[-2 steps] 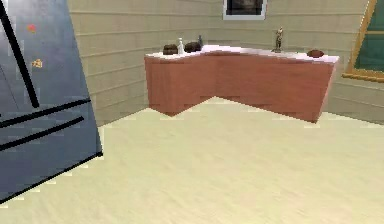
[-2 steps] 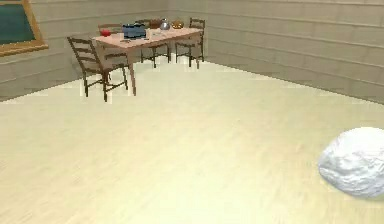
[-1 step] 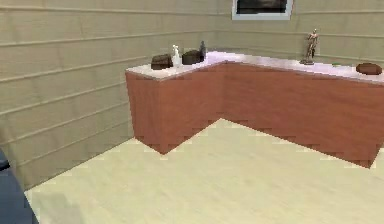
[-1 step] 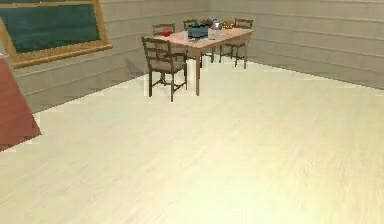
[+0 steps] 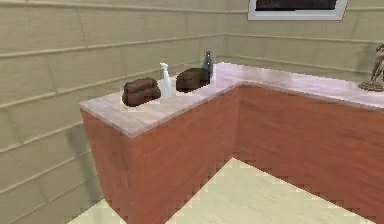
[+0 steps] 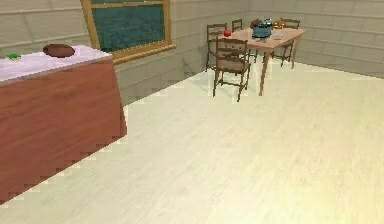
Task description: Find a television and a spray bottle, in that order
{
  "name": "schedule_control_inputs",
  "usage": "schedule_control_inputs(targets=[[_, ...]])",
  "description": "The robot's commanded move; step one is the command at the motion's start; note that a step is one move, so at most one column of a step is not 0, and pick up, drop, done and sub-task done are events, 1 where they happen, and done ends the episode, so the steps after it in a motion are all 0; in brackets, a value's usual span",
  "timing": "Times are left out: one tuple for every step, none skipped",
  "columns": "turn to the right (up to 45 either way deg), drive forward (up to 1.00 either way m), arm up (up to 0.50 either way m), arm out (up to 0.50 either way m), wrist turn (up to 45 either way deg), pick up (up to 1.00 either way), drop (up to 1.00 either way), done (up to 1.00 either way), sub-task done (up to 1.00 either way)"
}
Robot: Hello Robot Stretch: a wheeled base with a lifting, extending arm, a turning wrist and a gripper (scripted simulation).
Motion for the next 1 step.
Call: schedule_control_inputs(targets=[[3.0,0.00,0.00,0.00,0.0,0.00,0.00,0.00,0.00]])
